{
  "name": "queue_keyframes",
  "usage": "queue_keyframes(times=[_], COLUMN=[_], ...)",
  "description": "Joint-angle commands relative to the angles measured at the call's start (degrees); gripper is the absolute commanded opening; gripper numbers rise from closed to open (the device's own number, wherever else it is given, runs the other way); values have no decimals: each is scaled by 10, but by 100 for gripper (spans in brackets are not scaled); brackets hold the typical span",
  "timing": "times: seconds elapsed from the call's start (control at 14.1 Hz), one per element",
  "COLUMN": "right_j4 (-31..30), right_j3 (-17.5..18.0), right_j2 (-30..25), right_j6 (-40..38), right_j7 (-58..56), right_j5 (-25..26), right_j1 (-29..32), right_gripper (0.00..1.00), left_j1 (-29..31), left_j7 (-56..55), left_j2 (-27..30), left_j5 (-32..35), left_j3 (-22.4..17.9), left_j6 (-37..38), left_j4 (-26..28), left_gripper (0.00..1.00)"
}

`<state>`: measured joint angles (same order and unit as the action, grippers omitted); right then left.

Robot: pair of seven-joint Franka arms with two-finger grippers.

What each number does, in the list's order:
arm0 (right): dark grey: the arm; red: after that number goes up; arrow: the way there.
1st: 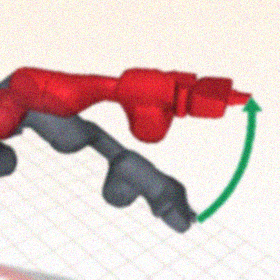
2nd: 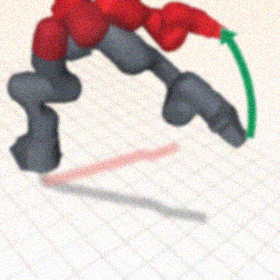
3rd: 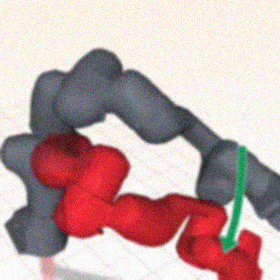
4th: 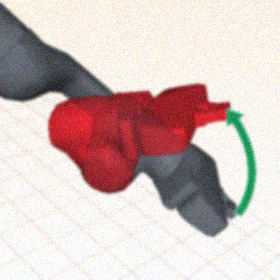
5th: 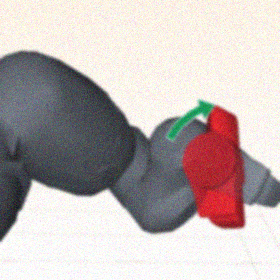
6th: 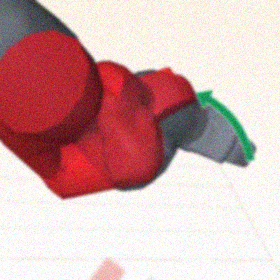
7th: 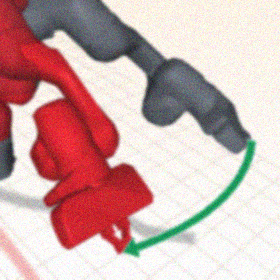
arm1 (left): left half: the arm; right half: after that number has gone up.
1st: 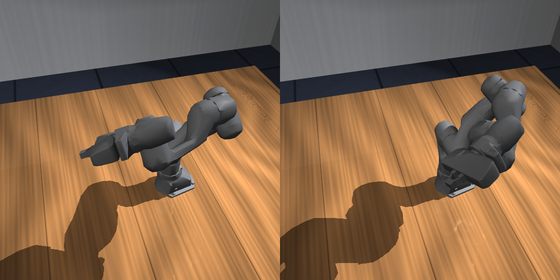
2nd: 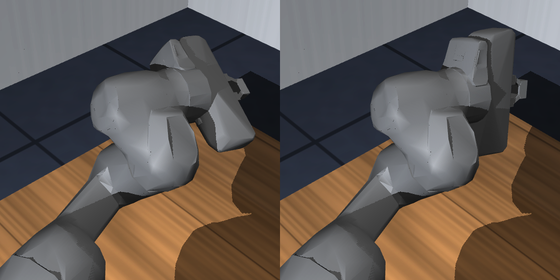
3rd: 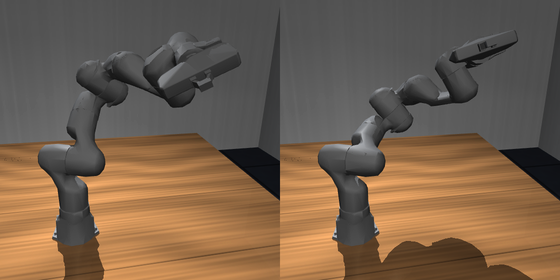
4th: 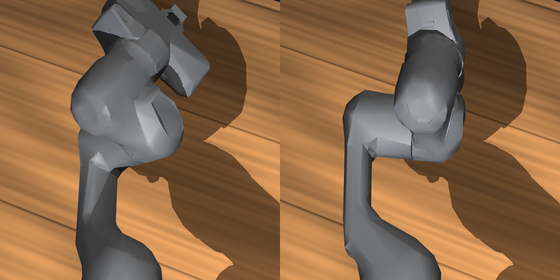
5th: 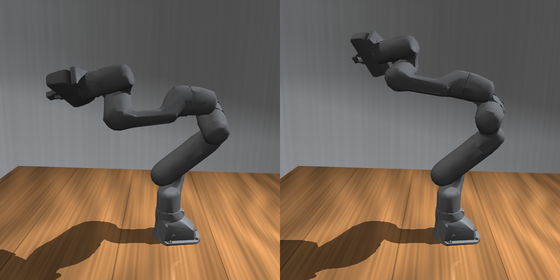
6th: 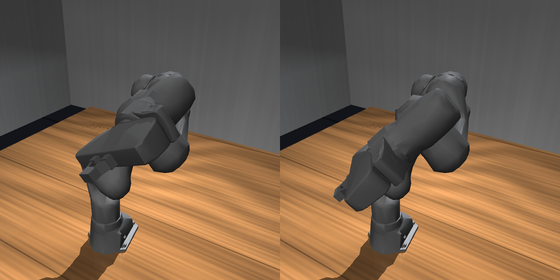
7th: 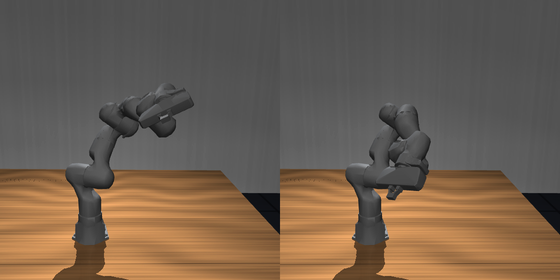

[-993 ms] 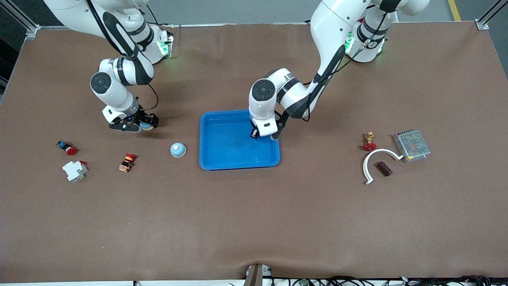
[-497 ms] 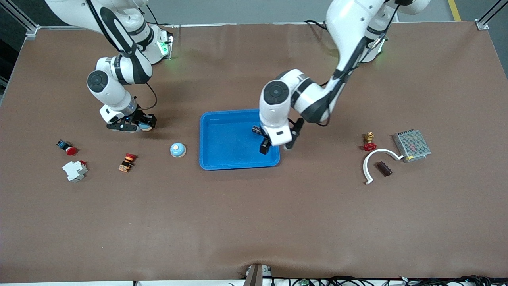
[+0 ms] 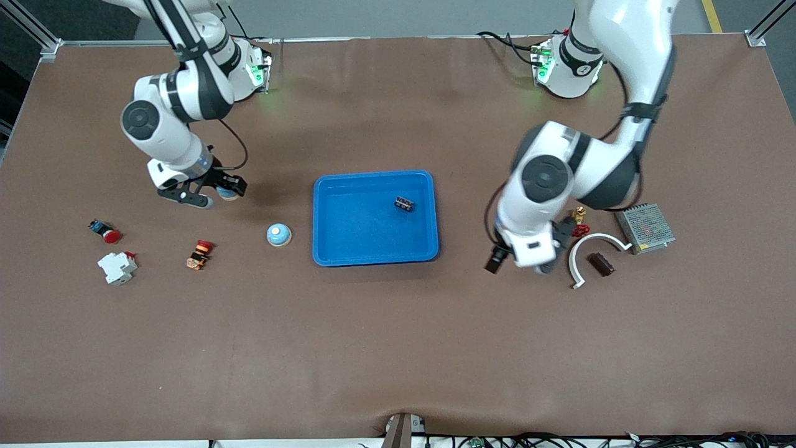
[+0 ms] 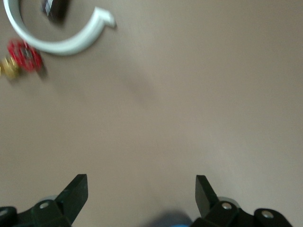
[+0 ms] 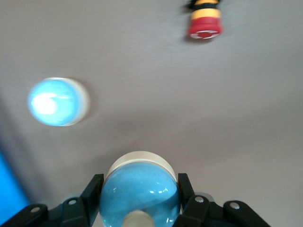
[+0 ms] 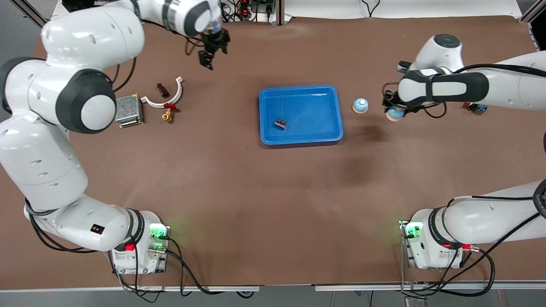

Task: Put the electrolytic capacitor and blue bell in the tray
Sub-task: 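Reach the left gripper to capacitor two while the right gripper carries the bell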

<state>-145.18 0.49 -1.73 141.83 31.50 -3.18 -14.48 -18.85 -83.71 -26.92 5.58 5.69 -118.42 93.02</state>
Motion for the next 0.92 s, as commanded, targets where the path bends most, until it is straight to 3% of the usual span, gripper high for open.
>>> queue_keyframes(times=[0.0, 0.43, 0.85], right_j4=[65, 208, 335], right_j3=[-1, -3, -3], right_j2=[40, 174, 297], right_j6=[-8, -8, -8], right_j7=[121, 297, 392], right_j5=[-5, -5, -4], right_j1=[-64, -143, -167], right_gripper=[0, 0, 0], left_j1=[61, 169, 225], left_j7=[63, 161, 211], left_j2=[4, -31, -75], left_j5=[24, 83, 83], left_j3=[6, 7, 8], left_j6=[9, -18, -124], left_j4=[12, 27, 64], left_gripper=[100, 100, 100])
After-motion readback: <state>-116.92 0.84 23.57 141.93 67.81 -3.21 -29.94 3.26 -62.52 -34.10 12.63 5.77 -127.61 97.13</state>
